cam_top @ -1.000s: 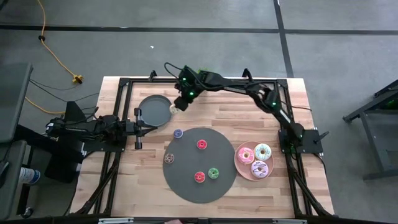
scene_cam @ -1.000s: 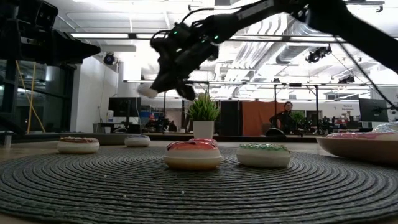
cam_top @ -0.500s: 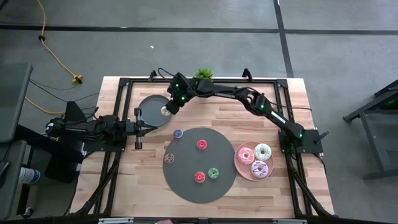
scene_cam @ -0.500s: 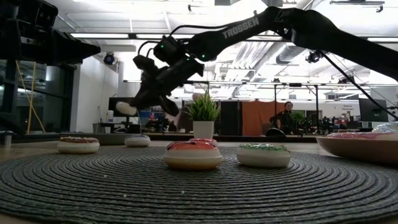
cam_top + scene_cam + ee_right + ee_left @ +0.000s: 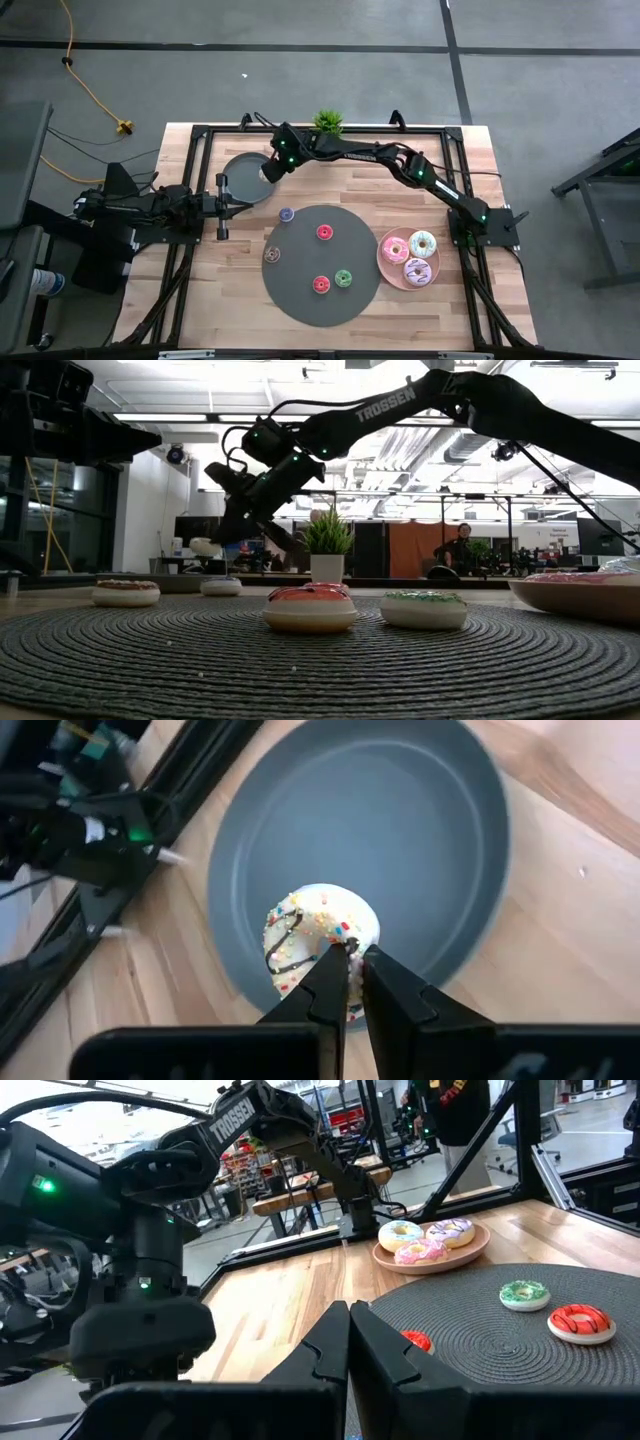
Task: Pick & Place donuts
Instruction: Put the small white donut on the gray plate
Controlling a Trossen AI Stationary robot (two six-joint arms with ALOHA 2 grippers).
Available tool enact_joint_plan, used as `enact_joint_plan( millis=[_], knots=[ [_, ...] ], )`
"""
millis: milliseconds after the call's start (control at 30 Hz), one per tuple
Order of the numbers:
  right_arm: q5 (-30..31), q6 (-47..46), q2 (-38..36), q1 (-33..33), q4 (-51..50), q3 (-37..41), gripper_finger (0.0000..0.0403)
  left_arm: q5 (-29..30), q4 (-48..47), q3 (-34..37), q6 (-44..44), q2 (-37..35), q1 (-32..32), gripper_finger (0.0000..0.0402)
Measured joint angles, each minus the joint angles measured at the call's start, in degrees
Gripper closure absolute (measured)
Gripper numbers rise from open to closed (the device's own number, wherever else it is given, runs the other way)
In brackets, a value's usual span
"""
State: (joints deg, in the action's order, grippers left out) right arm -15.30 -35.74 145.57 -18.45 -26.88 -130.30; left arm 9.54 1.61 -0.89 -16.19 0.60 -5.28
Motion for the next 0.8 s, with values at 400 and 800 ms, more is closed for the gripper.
enact_joint_plan(
  millis=[400,800],
  knots=[
    [8.50,-12.69,0.88,1.48,1.64,-0.02,0.0382,0.02,0.00,0.00,0.00,0.00,0.00,0.0401],
    [6.63,-19.50,3.94,2.83,4.18,0.00,0.0380,0.01,0.00,0.01,0.00,0.01,0.00,0.0401]
  ],
)
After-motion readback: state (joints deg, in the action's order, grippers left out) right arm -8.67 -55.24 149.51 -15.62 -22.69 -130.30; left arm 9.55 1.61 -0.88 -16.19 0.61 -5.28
